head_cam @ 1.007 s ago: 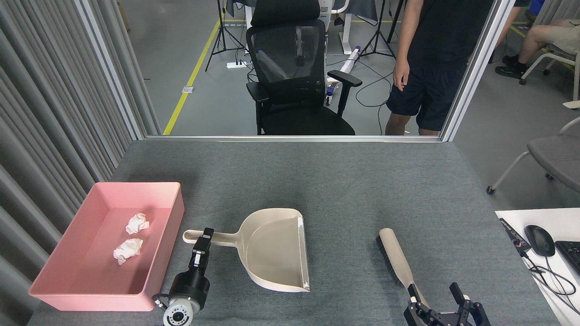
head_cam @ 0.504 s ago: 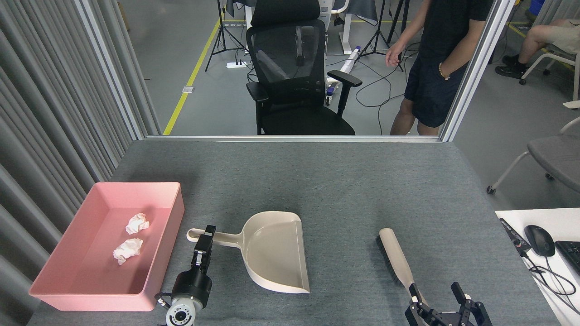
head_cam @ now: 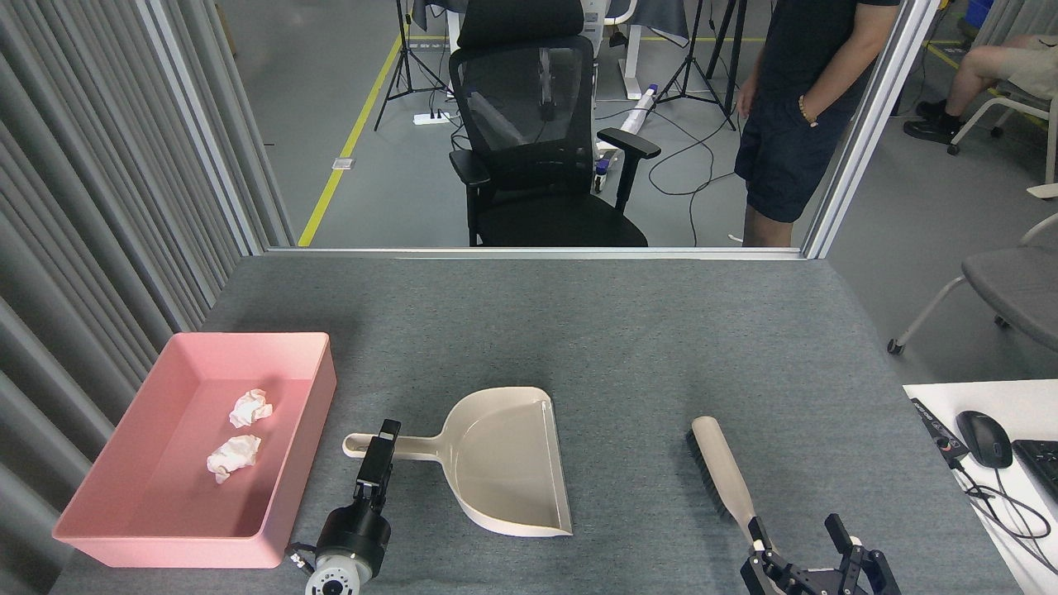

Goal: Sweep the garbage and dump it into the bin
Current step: 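Release the dustpan handle with the left gripper and the brush with the right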

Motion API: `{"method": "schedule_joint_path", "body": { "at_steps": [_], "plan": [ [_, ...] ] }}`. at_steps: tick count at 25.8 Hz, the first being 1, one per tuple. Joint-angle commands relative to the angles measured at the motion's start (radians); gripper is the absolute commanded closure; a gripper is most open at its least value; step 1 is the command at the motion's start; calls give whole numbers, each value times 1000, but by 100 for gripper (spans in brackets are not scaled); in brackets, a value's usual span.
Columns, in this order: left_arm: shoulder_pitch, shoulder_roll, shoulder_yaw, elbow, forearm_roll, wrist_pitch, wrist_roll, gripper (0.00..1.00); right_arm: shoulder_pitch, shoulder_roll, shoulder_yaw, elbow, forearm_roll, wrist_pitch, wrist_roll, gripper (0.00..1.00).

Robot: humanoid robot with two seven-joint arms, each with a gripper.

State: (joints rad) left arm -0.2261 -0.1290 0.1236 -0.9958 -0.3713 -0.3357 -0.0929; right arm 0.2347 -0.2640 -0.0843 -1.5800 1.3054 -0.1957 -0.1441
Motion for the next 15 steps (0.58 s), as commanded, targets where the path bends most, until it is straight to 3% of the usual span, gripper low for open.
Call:
{"method": "schedule_joint_path", "body": {
  "at_steps": [1, 9, 15],
  "plan": [
    [31, 3, -6, -29, -3, 0, -2, 2, 0, 0, 0, 0, 0, 1, 0, 4],
    [172, 28, -6, -300, -3, 57, -41, 2, -3, 2, 0, -2, 0, 1, 0, 4],
    [269, 37, -9, -443, -9, 72, -50, 2, -89, 16, 1, -2, 0, -1, 28, 4]
  ]
}}
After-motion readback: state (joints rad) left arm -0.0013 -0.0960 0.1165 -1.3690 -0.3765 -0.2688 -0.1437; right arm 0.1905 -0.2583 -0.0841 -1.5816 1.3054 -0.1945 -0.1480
